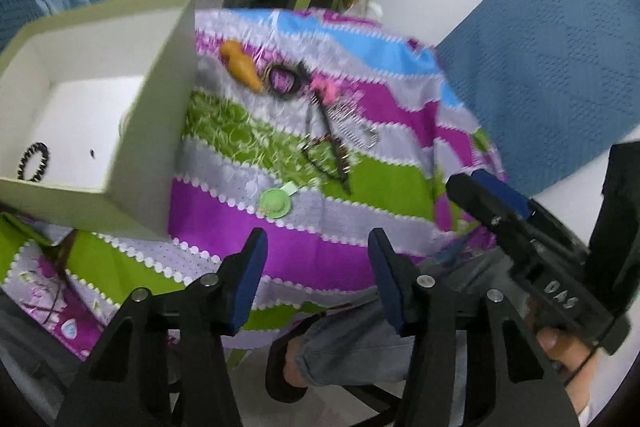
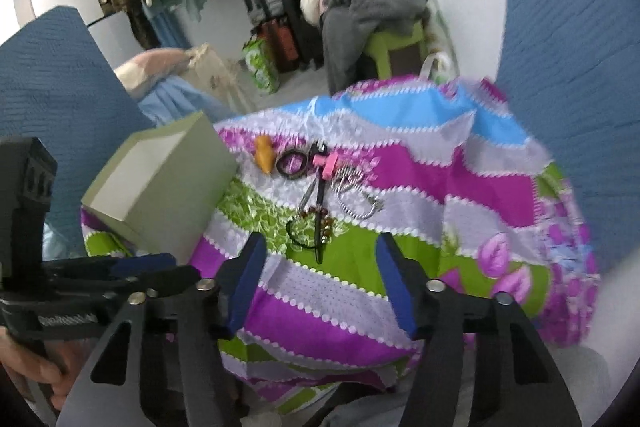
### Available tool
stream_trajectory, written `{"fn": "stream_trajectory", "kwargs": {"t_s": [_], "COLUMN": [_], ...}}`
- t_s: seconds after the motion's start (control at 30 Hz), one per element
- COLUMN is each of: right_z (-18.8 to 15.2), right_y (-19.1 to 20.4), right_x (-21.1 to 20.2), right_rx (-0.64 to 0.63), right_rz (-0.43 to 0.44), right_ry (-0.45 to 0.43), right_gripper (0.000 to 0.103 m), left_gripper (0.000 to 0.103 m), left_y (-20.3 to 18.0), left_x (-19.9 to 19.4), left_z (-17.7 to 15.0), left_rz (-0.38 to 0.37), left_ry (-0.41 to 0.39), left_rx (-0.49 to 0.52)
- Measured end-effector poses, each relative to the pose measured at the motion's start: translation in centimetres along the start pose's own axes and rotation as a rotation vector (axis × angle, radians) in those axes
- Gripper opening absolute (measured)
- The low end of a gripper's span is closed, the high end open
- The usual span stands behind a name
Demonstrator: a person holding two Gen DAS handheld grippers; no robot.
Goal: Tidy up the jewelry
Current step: 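Grasp the green round charm with the left tool while the right tool grasps the red beaded bracelet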
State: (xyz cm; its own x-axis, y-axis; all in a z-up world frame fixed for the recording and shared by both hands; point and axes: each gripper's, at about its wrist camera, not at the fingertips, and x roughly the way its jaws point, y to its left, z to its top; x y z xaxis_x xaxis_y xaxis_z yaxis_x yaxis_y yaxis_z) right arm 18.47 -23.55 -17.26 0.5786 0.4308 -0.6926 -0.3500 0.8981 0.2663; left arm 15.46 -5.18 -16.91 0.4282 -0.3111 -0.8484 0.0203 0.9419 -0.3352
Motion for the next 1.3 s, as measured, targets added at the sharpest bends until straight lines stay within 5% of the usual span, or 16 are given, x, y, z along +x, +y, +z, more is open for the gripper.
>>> {"fn": "stream_trajectory", "kwargs": {"t_s": [0.27, 0.57, 0.83, 1.0, 1.3], "right_z": [1.2, 2.0, 2.6, 2.7, 2.5], "right_y": [-0.8, -1.6, -1.7, -1.4, -0.5], "right_x": [5.8, 11.6, 13.5, 14.0, 12.3], "right_rx": [-0.022, -0.046, -0.074, -0.1, -0.122], "right_rz": [0.069, 0.091, 0.094, 0.088, 0.079], "right_ry": [0.112, 0.215, 0.229, 0.23, 0.207], "right_gripper": [0.033, 0.032, 0.03, 0.01, 0.007], "left_gripper": [0.051, 0.048, 0.039, 0.026, 0.025], "left_y": [0.8, 1.2, 0.6, 0.3, 0.7], "left_x": [3.6, 5.7, 6.7, 6.9, 6.0], "left_z": [0.9, 1.4, 1.4, 1.3, 1.5], "left_rz": [0.074, 0.132, 0.144, 0.158, 0.106], "left_ry": [0.023, 0.03, 0.021, 0.011, 0.0], "left_rx": [-0.001, 0.029, 0.061, 0.075, 0.029]}}
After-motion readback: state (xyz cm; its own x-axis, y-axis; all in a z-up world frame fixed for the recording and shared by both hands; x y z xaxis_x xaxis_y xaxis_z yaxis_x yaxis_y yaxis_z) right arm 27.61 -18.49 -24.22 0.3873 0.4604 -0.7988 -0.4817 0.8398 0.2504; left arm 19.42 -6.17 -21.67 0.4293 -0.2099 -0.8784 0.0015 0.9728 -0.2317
